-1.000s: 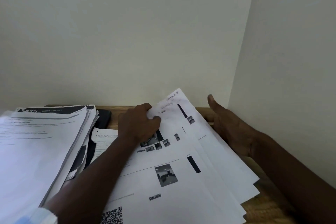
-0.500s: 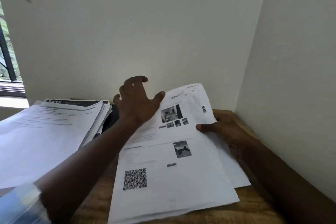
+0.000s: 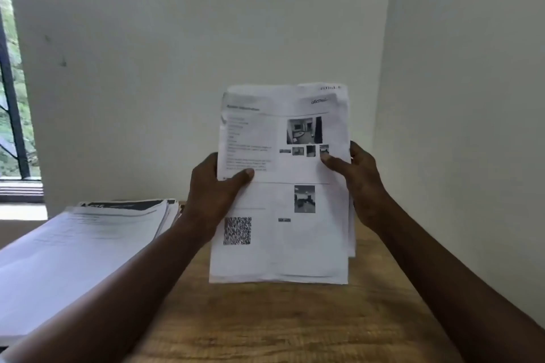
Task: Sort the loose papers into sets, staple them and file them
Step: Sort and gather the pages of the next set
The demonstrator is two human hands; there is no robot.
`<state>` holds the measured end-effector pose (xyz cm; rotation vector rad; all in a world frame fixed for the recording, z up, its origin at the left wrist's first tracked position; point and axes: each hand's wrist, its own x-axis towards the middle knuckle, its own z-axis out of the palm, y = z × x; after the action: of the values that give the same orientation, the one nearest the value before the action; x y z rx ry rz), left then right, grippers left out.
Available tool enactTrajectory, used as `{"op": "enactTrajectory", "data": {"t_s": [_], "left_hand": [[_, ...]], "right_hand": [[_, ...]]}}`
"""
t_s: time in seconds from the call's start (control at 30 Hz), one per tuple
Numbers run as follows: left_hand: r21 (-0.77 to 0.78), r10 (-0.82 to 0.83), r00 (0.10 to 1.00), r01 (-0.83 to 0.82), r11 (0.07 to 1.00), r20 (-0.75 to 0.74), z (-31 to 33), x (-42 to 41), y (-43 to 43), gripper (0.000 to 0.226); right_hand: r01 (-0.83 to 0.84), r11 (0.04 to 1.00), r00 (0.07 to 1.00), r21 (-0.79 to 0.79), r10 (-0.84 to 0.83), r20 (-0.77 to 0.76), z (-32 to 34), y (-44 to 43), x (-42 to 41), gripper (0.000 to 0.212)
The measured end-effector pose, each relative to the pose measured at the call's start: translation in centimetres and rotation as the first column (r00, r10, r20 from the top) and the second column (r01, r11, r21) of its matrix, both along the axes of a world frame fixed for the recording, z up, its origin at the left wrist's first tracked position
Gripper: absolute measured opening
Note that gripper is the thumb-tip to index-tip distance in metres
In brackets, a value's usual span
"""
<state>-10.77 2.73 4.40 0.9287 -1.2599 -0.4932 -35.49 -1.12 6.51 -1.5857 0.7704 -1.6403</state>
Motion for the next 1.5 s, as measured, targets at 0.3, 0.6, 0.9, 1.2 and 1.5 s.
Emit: {"op": "enactTrajectory", "data": {"t_s": [0.3, 0.6, 0.9, 1.2, 1.5], "left_hand": [[0.044, 0.069, 0.997, -0.07, 0.997, 0.025, -3.2, -0.8, 0.3, 0.029], [-0.053, 0.103, 0.988, -0.11, 0.992, -0.118, -1.0, -1.5, -0.3, 0.024], [0.067, 0.107, 0.994, -0.108, 0.992, 0.011, -5.8, -1.9, 0.1, 0.026], [0.305, -0.086, 0.858, 0.272, 0.913, -0.507, -5.3, -3.6, 3.1, 0.054], [0.045, 0.046, 0.933, -0.032, 0.998, -0.357, -3.1, -2.8, 4.0, 0.023]], "right_hand": [[0.314, 0.945, 0.949, -0.094, -0.316, -0.008, -5.6, 3.0, 1.7, 0.033], [0.436, 0.891, 0.899, -0.125, -0.436, 0.028, -3.4, 2.9, 2.5, 0.021], [0.395, 0.918, 0.918, 0.039, -0.393, -0.054, -8.6, 3.2, 3.8, 0.02], [0.298, 0.926, 0.84, 0.231, -0.37, 0.397, -7.7, 3.5, 4.8, 0.02], [0.659, 0.687, 0.709, 0.306, -0.703, 0.052, -5.6, 6.4, 4.6, 0.096]]}}
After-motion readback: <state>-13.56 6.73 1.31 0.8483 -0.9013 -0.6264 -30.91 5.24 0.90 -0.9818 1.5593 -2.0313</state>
